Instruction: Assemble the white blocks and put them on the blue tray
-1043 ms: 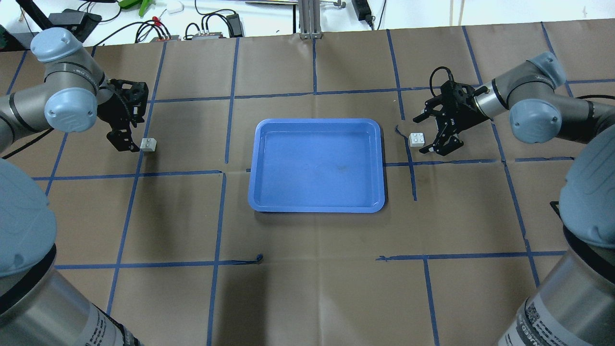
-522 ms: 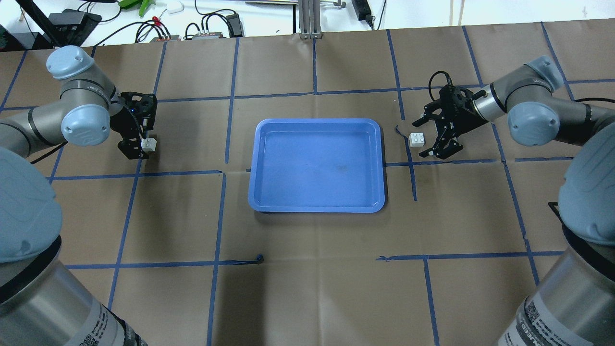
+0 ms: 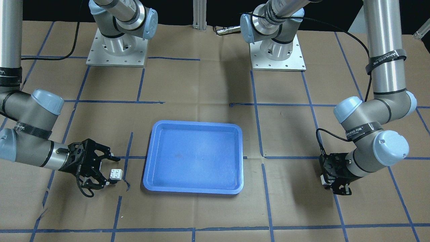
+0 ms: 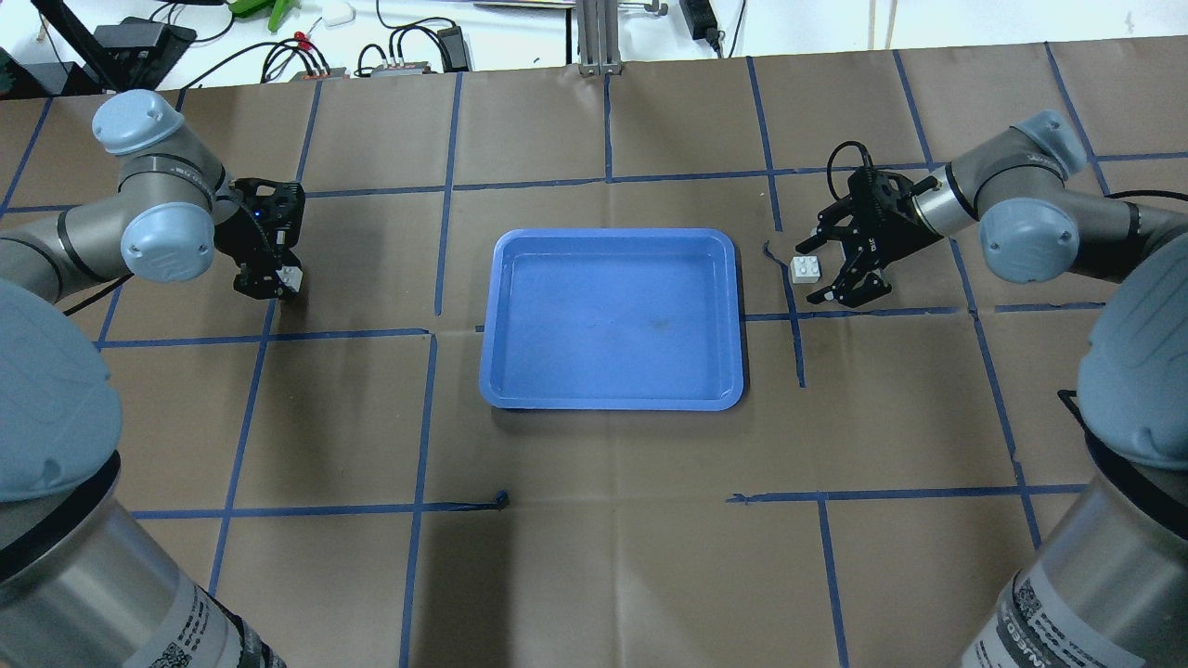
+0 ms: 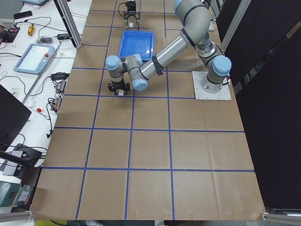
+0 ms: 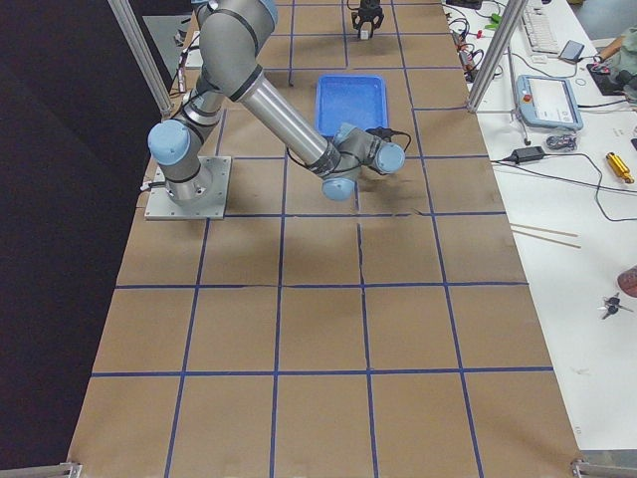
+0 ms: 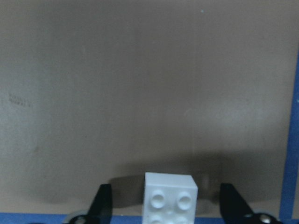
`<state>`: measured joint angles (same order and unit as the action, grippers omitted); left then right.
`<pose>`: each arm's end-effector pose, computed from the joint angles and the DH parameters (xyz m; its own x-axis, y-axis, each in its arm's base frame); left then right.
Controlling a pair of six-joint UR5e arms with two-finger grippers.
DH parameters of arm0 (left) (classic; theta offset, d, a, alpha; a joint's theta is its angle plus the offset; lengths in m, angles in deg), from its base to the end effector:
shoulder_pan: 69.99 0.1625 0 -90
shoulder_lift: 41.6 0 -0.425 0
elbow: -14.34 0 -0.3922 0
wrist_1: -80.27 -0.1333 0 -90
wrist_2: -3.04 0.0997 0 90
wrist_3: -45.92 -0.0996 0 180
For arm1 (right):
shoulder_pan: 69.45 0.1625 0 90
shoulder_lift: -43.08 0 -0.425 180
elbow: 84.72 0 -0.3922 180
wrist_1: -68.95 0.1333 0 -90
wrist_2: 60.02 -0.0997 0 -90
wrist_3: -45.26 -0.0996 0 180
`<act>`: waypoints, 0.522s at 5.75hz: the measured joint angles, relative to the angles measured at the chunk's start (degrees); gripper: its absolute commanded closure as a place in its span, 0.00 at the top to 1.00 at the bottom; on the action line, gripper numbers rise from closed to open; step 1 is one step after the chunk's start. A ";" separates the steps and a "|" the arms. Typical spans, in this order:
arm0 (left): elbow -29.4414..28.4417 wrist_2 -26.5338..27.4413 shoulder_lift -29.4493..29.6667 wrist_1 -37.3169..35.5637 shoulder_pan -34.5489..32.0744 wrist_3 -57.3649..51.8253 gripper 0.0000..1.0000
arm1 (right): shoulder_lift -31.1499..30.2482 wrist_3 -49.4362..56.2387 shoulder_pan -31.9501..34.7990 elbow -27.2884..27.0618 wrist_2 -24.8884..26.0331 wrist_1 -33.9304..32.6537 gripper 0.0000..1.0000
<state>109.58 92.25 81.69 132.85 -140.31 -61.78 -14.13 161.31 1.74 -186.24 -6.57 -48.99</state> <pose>0.0880 -0.6459 0.1719 -0.0345 0.9993 0.0143 0.9992 0.0348 -0.0190 -0.0059 -0.6148 0.1409 0.0322 -0.9995 -0.0023 -0.7704 -0.0234 -0.6371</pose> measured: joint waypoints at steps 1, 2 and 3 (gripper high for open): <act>-0.09 0.02 -0.45 0.23 0.00 -0.08 0.12 | 0.04 -0.08 0.00 0.00 0.45 -0.01 0.55; -0.22 0.07 -1.44 0.70 -0.14 0.16 0.10 | 0.07 -0.14 0.00 0.11 1.01 -0.02 0.38; -0.45 -1.06 -2.68 1.71 -1.12 0.76 0.10 | 0.06 -0.19 0.00 0.27 1.67 -0.03 0.26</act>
<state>109.12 91.19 79.01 134.57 -141.43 -61.03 -14.08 161.12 1.74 -185.96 -4.90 -49.01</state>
